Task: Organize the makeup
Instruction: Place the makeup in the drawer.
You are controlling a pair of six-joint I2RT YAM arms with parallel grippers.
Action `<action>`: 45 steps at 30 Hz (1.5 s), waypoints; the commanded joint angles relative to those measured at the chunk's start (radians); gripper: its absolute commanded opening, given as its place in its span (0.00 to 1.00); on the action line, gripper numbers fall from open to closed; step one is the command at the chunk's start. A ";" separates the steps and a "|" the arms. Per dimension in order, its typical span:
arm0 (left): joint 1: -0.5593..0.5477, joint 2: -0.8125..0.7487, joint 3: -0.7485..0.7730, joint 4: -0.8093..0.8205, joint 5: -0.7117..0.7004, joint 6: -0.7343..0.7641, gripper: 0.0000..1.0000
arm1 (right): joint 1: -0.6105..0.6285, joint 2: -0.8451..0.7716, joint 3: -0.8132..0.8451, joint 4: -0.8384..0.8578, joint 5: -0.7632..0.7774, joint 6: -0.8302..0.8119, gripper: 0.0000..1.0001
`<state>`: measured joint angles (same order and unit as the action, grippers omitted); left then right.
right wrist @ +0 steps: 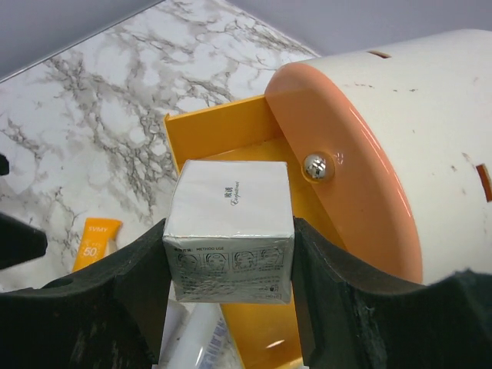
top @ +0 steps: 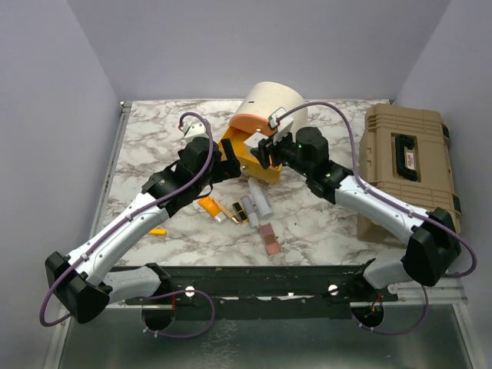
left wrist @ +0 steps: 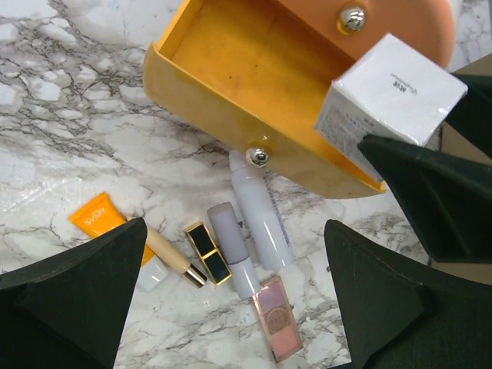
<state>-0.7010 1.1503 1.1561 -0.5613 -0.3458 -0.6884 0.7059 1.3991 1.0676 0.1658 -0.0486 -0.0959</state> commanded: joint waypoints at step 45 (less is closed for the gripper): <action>0.101 -0.064 -0.116 0.060 0.089 -0.040 0.94 | -0.029 0.456 0.344 0.050 -0.195 -0.234 0.53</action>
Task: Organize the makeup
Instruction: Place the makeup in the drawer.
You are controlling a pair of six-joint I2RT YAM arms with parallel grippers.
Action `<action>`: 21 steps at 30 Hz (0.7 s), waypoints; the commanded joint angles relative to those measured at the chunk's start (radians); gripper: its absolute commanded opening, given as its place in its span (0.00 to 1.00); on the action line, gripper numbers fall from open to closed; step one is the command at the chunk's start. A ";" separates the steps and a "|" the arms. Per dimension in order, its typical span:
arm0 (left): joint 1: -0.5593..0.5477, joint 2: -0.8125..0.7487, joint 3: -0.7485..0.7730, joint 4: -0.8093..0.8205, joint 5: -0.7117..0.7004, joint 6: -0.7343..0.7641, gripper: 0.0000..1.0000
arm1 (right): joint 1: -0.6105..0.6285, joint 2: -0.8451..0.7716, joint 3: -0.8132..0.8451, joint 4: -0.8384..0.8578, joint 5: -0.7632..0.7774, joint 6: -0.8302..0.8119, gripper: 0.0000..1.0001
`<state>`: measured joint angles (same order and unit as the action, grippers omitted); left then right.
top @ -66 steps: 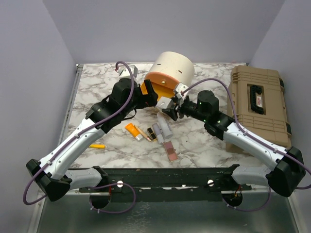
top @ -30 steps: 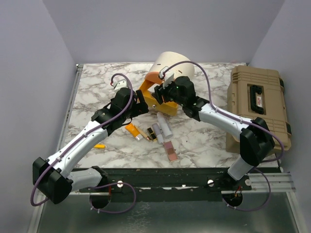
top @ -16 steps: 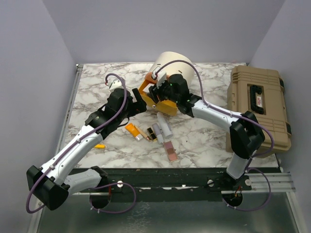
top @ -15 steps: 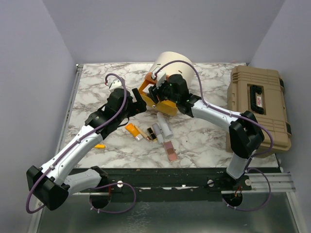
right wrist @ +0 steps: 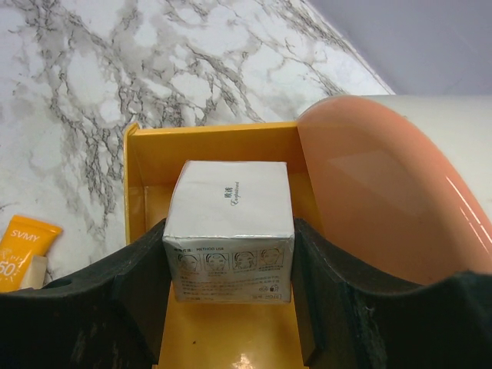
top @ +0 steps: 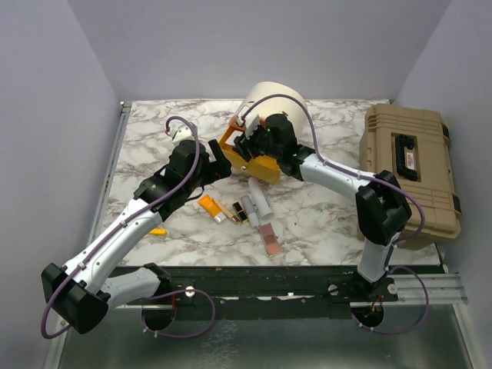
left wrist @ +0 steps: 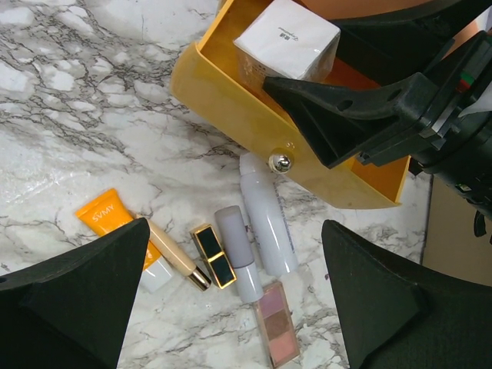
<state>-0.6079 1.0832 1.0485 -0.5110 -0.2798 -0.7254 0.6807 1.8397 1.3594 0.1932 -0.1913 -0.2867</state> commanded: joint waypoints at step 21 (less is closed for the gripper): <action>0.011 0.026 -0.007 0.019 0.064 -0.002 0.94 | -0.034 -0.031 0.093 -0.029 -0.087 -0.019 0.78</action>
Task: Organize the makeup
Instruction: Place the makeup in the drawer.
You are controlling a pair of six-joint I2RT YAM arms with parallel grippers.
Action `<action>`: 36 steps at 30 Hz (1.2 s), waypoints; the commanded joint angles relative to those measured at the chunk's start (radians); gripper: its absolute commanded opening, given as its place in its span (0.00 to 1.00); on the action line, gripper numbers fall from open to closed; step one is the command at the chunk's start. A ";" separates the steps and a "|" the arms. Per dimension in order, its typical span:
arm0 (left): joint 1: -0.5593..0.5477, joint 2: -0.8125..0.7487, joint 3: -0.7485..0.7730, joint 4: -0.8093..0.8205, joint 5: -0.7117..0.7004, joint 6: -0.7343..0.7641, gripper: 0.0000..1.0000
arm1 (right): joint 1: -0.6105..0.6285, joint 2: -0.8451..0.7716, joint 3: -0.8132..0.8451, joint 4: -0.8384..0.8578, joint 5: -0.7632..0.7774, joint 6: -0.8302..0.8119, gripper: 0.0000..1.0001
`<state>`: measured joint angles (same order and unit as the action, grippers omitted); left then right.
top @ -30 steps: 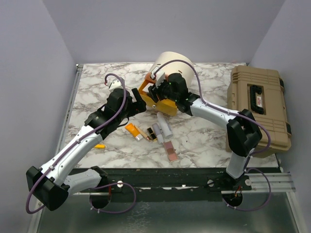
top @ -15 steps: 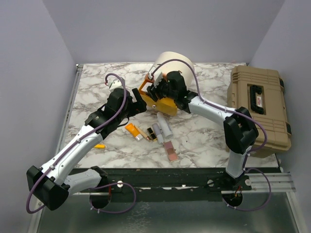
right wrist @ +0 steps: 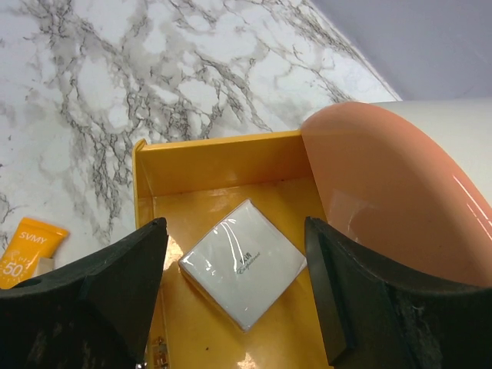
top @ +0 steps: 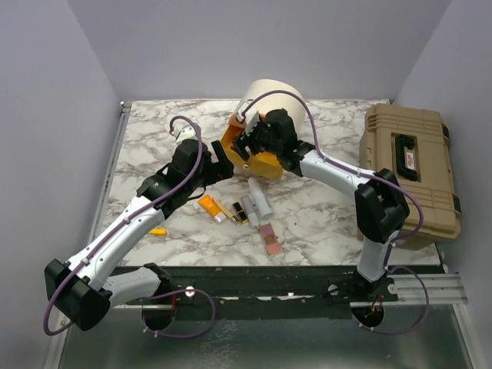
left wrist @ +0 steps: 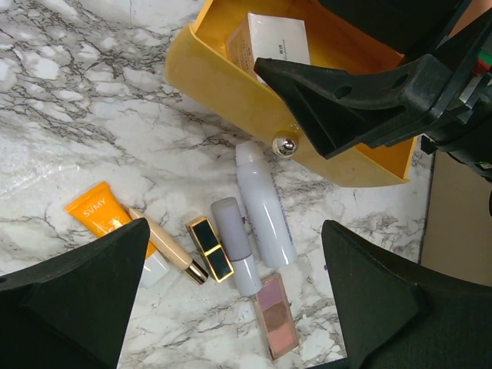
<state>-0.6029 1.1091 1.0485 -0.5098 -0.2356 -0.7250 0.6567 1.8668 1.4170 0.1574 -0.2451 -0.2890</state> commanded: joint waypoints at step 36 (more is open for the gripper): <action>0.013 0.005 -0.038 0.060 0.032 -0.044 0.94 | -0.008 -0.134 0.061 -0.363 0.136 0.567 0.30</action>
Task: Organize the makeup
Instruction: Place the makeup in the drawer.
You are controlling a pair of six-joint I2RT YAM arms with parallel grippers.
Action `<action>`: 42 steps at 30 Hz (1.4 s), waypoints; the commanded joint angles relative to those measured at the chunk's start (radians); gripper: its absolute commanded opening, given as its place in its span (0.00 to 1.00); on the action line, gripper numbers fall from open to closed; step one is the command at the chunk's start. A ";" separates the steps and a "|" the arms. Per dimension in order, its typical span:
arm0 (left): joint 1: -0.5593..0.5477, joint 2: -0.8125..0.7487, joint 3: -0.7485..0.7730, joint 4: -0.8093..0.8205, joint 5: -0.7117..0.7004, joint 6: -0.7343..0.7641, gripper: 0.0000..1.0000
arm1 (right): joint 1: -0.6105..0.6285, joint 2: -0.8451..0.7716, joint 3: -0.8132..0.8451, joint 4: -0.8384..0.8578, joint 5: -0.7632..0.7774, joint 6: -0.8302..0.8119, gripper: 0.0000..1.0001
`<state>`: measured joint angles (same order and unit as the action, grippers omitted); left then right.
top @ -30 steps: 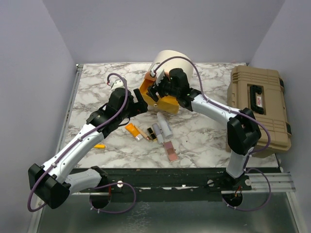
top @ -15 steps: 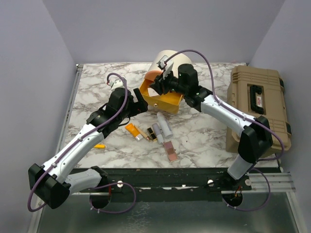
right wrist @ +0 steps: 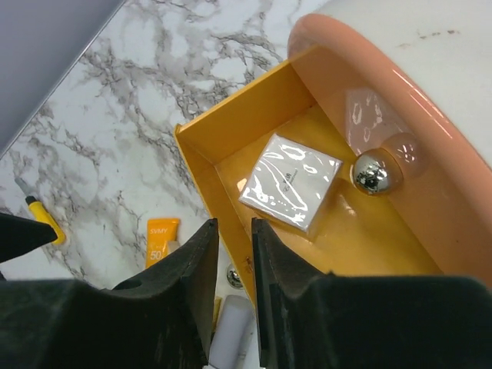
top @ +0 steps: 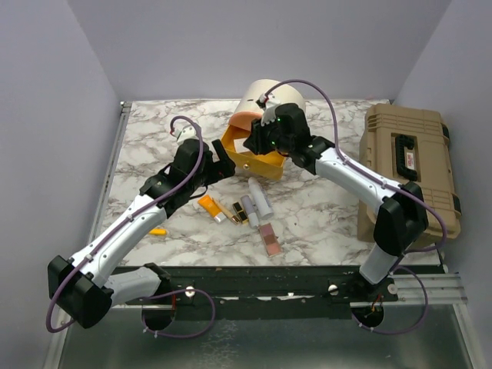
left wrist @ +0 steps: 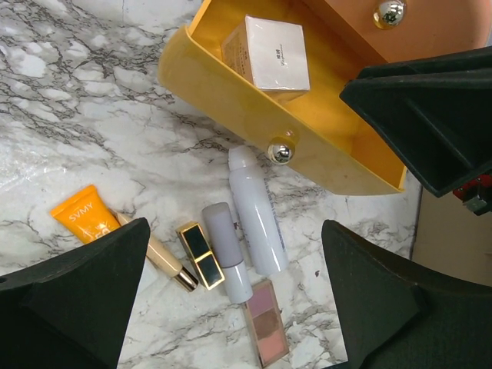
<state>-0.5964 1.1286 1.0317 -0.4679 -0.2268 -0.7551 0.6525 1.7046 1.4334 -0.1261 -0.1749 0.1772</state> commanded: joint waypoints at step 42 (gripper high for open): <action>0.032 0.042 -0.031 0.047 0.109 0.007 0.94 | -0.004 0.248 0.172 -0.080 0.098 0.327 0.57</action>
<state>-0.5705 1.1660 1.0168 -0.4400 -0.1440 -0.7586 0.6521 1.9526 1.6310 -0.2943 0.0017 0.5091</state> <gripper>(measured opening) 0.942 0.571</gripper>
